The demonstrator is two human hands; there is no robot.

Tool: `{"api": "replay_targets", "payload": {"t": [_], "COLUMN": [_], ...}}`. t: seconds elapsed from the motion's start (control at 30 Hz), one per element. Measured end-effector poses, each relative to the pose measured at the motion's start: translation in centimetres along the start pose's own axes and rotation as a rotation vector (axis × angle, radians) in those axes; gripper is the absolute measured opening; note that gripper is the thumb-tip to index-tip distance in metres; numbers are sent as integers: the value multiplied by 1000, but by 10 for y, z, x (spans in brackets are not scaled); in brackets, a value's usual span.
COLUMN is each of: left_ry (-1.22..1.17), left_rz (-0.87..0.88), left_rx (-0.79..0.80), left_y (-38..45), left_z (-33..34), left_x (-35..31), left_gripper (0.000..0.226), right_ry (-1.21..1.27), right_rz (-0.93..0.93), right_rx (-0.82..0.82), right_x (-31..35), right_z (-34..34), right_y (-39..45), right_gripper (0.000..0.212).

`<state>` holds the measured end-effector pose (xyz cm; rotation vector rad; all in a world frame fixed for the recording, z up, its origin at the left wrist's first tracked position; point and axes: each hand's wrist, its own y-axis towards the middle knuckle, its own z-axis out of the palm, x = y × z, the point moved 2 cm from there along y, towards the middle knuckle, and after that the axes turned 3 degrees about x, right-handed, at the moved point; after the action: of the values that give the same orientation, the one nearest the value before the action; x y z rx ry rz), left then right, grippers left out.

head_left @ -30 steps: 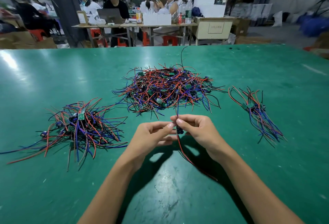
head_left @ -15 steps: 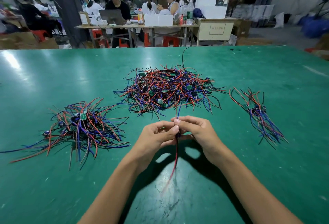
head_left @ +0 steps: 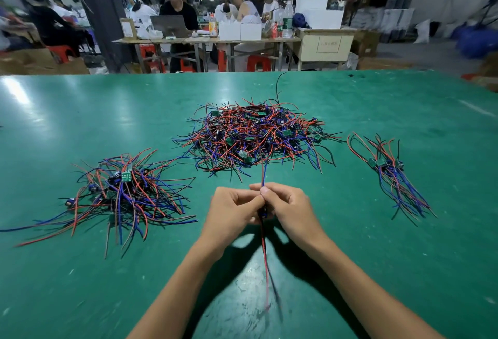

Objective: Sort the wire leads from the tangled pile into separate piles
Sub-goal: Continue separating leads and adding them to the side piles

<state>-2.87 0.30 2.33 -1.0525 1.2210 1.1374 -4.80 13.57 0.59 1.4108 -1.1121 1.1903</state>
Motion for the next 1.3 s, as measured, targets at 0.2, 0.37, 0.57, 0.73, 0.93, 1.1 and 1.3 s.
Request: {"api": "replay_targets", "payload": {"t": [0.2,0.37,0.57,0.73,0.93,1.1,1.3], "left_ry": [-81,-78,-125,-116,-106,-141,-135], "left_rz": [-45,-63,-79,-96,-97,-78,-90], "left_rx": [1,19,5,6,14,55,62], "left_y": [0,0,1,2,2,3,1], "left_z": [-3,-4,-5,-6,-5,-4,-4], "left_x": [-2,-1,3,5,7,1,2], "left_gripper": [15,12,11,11,16,21,15], "right_ry": [106,186,-160,-287,-337,8,118], "right_rz": [-2,12,-72,-98,-109,52,104], "right_rx": [-30,-24,-125,-183,-183,-53,61], "right_x": [5,10,12,14,14,19,22], "right_z": [5,0,-7,-15,-19,-19,-10], "right_y": [-2,-5,-4,-4,-1,-1,-4], "right_gripper": [24,15,13,12,10,10,18]}}
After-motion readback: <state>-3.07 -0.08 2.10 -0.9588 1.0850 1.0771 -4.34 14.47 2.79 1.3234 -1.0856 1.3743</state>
